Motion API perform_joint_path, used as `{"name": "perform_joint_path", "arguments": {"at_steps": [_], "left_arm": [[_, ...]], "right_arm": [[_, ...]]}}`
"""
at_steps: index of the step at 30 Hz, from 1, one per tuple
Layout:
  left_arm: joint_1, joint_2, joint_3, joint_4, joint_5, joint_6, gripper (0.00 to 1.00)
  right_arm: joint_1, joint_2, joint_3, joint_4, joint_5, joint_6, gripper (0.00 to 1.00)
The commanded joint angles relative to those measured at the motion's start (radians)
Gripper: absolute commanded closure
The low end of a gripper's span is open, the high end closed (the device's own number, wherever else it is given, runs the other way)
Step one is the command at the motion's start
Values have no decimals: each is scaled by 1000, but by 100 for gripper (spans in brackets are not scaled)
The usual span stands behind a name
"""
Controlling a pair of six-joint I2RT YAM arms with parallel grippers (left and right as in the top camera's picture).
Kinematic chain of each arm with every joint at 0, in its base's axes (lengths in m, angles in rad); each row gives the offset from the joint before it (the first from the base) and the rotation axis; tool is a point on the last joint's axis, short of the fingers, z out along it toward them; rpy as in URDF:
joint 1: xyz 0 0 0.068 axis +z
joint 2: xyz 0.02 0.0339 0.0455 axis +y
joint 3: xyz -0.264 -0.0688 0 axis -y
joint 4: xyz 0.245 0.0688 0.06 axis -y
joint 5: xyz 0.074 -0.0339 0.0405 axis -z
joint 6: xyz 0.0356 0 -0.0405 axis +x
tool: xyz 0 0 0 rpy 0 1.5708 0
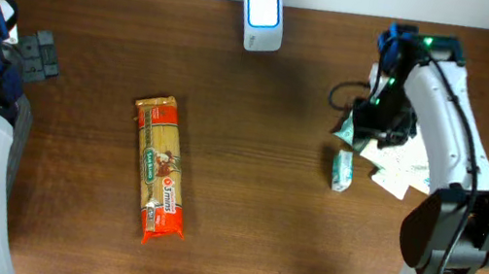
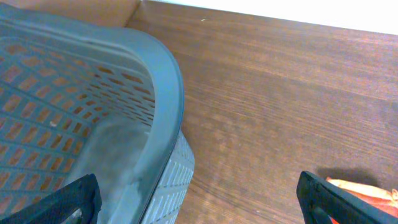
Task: Scan the item barcode
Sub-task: 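Carry the green box right and set it down near the pile, then reach the right gripper to the spaghetti bag and grasp it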
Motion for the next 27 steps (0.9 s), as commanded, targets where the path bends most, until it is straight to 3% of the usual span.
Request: {"name": "perform_joint_path", "arguments": {"at_steps": [1, 2, 4, 5, 9, 10, 14, 22, 25, 27], "left_arm": [[5, -8, 3, 2, -4, 16, 1], [5, -8, 3, 2, -4, 16, 1], [5, -8, 3, 2, -4, 16, 1], [5, -8, 3, 2, -4, 16, 1], [5, -8, 3, 2, -4, 16, 1], [5, -8, 3, 2, -4, 16, 1], [5, -8, 3, 2, -4, 16, 1], [5, -8, 3, 2, -4, 16, 1], [5, -8, 3, 2, -4, 16, 1], [5, -8, 3, 2, -4, 16, 1]], "right_arm": [[58, -11, 74, 59, -260, -51, 55], [108, -10, 54, 124, -350, -51, 54], [257, -5, 35, 264, -391, 10, 6], [306, -2, 27, 314, -391, 37, 1], [523, 94, 24, 477, -391, 56, 0], [583, 149, 24, 513, -391, 117, 10], [680, 291, 24, 583, -389, 246, 24], [688, 416, 23, 686, -357, 253, 37], [689, 417, 23, 686, -357, 253, 63], [689, 417, 23, 686, -357, 253, 90]]}}
